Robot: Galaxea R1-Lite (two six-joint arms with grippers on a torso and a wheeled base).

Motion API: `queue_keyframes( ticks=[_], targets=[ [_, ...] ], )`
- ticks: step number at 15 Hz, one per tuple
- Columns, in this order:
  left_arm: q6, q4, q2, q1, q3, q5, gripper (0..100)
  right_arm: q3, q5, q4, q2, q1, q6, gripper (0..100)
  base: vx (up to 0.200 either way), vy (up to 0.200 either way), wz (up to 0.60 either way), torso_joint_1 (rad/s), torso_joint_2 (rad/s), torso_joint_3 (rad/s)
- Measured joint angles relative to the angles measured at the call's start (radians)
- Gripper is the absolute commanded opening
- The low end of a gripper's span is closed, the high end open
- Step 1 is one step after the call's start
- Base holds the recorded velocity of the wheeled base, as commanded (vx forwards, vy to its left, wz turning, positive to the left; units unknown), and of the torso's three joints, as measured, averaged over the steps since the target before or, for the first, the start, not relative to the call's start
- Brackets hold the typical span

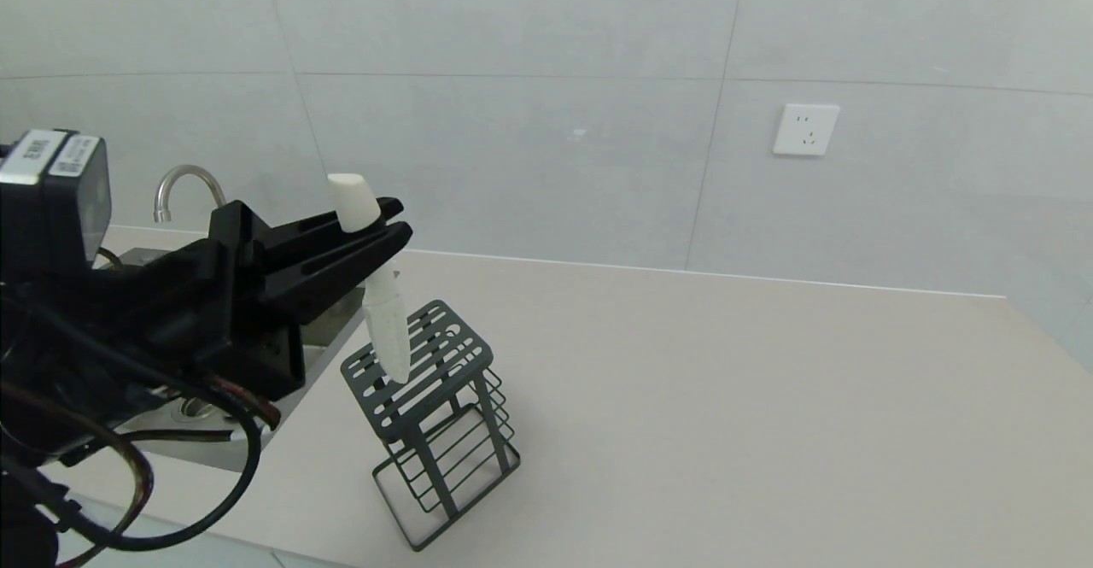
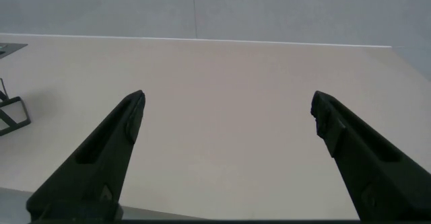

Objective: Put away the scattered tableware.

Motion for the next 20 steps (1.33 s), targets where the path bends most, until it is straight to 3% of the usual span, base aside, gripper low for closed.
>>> queue_keyframes(
  ticks=[2, 5, 10, 14, 16, 18, 20],
  targets=[
    [0.000, 0.000, 0.039, 0.020, -0.073, -0.001, 0, 0.000, 0.000, 0.000, 0.000, 0.000, 0.000, 100, 0.000, 0.000, 0.00, 0.000, 0.00, 0.000],
    [-0.011, 0.000, 0.112, 0.006, -0.150, 0.000, 0, 0.000, 0.000, 0.000, 0.000, 0.000, 0.002, 100, 0.000, 0.000, 0.00, 0.000, 0.00, 0.000],
    [-0.010, 0.000, 0.153, 0.048, -0.116, 0.001, 0, 0.000, 0.003, 0.000, 0.000, 0.000, 0.004, 100, 0.000, 0.000, 0.00, 0.000, 0.00, 0.000],
    [-0.006, 0.000, 0.156, -0.007, -0.109, 0.005, 0, 0.000, 0.003, 0.000, 0.000, 0.000, 0.004, 100, 0.000, 0.000, 0.00, 0.000, 0.00, 0.000],
    [-0.009, 0.001, 0.156, -0.028, -0.180, 0.059, 0, 0.000, 0.003, 0.000, 0.000, 0.000, 0.004, 100, 0.000, 0.000, 0.00, 0.000, 0.00, 0.000],
    [-0.034, -0.002, 0.154, -0.058, -0.331, 0.156, 0, 0.000, 0.003, 0.000, 0.000, 0.000, 0.004, 100, 0.000, 0.000, 0.00, 0.000, 0.00, 0.000],
    [-0.049, -0.002, 0.148, -0.073, -0.375, 0.193, 0, 0.000, 0.003, 0.000, 0.000, 0.000, 0.005, 100, 0.000, 0.000, 0.00, 0.000, 0.00, 0.000]
  ],
)
